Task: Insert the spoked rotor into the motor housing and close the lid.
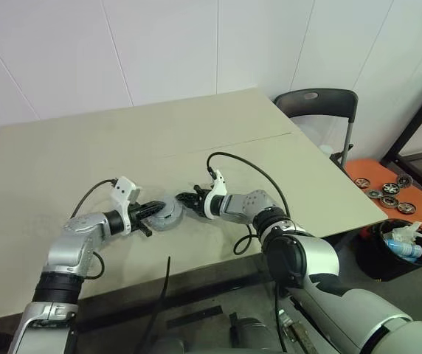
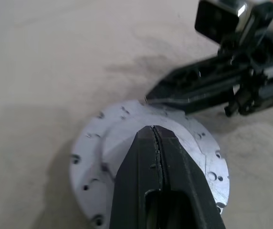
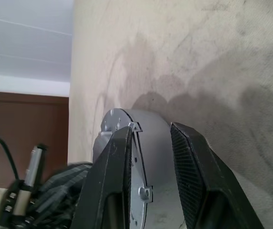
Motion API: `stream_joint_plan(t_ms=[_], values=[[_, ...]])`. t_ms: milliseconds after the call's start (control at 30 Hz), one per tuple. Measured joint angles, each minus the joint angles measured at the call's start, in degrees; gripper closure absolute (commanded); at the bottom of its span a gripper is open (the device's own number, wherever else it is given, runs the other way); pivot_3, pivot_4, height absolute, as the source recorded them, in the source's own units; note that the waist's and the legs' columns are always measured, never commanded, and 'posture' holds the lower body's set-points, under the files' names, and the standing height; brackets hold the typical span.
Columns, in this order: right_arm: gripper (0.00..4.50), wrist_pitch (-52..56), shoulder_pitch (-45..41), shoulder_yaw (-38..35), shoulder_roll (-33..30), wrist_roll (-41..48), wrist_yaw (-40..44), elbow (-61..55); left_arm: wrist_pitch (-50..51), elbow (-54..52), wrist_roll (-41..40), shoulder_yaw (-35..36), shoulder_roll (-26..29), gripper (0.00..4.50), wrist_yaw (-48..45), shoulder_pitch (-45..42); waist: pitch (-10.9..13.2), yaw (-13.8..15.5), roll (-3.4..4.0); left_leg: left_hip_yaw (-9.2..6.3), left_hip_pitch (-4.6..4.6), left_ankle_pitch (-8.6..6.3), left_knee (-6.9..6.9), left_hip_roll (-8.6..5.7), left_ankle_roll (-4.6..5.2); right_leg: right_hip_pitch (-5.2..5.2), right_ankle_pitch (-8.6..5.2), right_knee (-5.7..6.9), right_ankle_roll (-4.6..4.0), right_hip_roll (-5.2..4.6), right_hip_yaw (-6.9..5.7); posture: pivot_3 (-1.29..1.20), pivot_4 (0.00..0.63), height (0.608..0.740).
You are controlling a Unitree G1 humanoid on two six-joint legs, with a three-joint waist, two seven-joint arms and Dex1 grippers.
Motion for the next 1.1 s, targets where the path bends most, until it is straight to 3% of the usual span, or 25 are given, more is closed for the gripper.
stream_joint_plan(t_ms=[1100], values=[[3.18,-0.17,0.16,1.45,-0.78,-1.24,0.4,-0.07,-3.65,1.21,1.31,3.19,1.13,4.5,-0.27,3.22,-0.06,0.02,-0.01,0.0,0.27,0.0,0.08,-0.01,0.01,0.28,0.0,0.08,0.01,0.0,0.0,0.0,0.0,0.74]])
